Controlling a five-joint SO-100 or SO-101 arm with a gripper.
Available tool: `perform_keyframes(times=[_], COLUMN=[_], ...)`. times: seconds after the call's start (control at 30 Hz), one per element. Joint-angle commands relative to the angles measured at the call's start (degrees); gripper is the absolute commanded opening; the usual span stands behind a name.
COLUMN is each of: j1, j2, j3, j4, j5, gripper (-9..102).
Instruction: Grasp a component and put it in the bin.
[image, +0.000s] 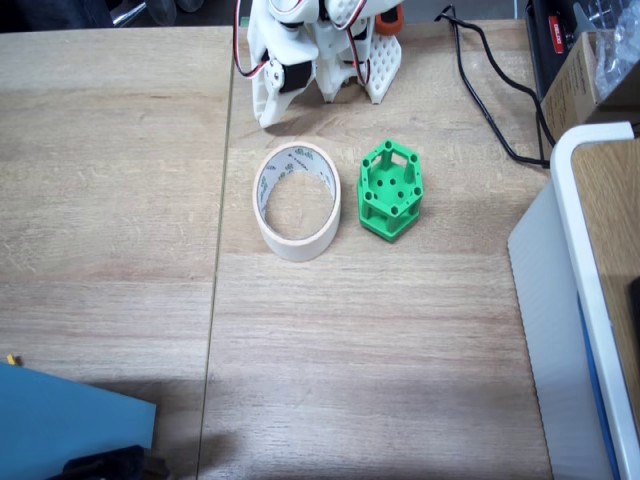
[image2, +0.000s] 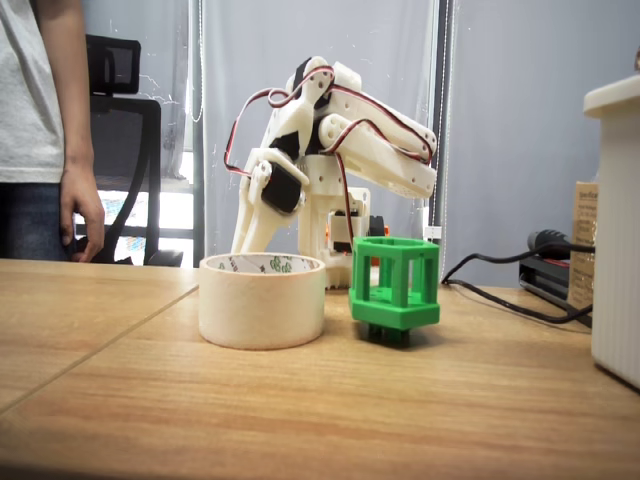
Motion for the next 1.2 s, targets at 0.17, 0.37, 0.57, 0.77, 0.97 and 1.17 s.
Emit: perform_keyframes(times=[0.17, 0.37, 0.57, 0.77, 0.97, 1.17], j1=[0.3, -0.1, 0.0, -0.2, 0.4, 0.4], j2=[-0.3, -0.3, -0.3, -0.3, -0.3, -0.3], j3=[0.4, 0.3, 0.2, -0.2, -2.6, -10.1], j4=[1.1, 1.1, 1.1, 1.1, 1.1, 1.8], j5=[0.2, 0.2, -0.1, 0.2, 0.2, 0.2], gripper=[0, 0, 0, 0, 0, 0])
